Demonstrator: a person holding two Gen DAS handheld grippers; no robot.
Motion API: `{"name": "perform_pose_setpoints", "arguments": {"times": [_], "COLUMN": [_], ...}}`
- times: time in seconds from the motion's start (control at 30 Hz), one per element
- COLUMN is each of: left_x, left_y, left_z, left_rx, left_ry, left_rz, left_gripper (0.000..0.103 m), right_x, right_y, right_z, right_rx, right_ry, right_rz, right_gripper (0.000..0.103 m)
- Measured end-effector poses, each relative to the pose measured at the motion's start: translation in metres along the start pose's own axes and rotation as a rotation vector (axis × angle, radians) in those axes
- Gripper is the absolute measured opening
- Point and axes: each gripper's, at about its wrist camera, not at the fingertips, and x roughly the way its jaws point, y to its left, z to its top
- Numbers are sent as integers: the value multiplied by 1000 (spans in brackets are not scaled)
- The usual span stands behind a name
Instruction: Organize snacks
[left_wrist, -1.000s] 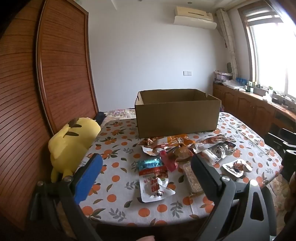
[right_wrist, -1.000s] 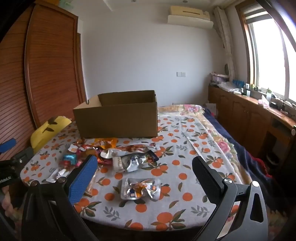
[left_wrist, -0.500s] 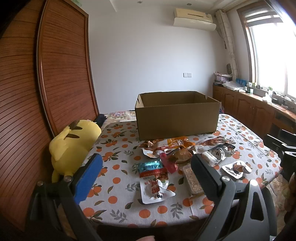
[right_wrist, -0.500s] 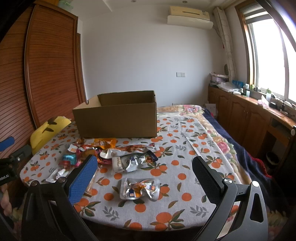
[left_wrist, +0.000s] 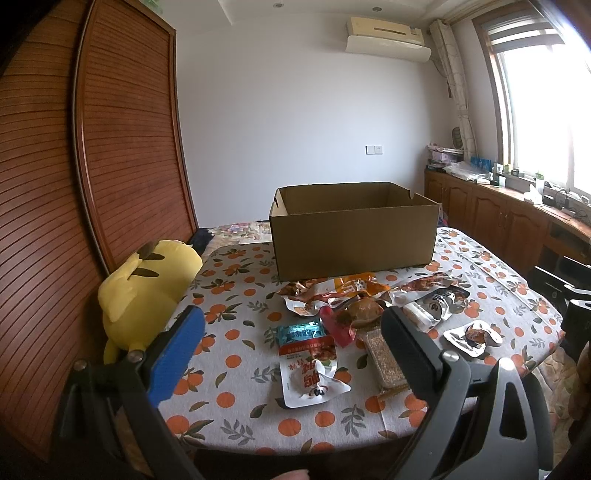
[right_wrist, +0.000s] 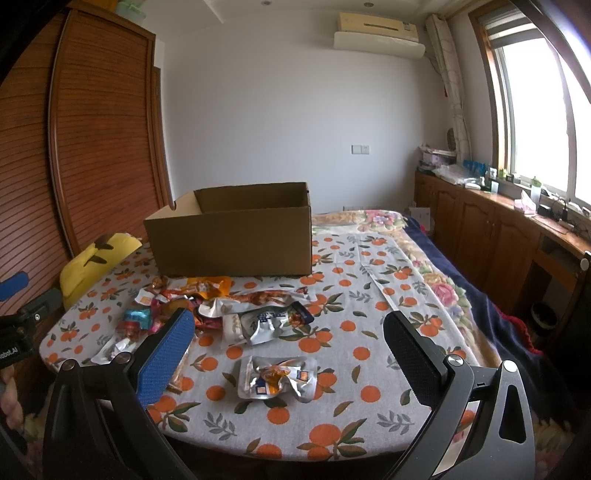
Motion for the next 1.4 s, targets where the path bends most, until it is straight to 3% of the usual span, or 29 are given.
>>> {"name": "perform_pose_setpoints", "arguments": {"times": [1.17, 1.4], "left_x": [4, 15], "left_y": [-3, -1], "left_z": [-4, -10], "left_rx": [4, 7], "left_ry": [12, 43], "left_rz": [-6, -13], "left_gripper": [97, 97], "right_x": [2, 6], "right_y": [-2, -1], "right_z": [-1, -9], "right_rx": [9, 9], "right_ry": [8, 19], "right_rz": [7, 8], "right_gripper": [103, 103]}}
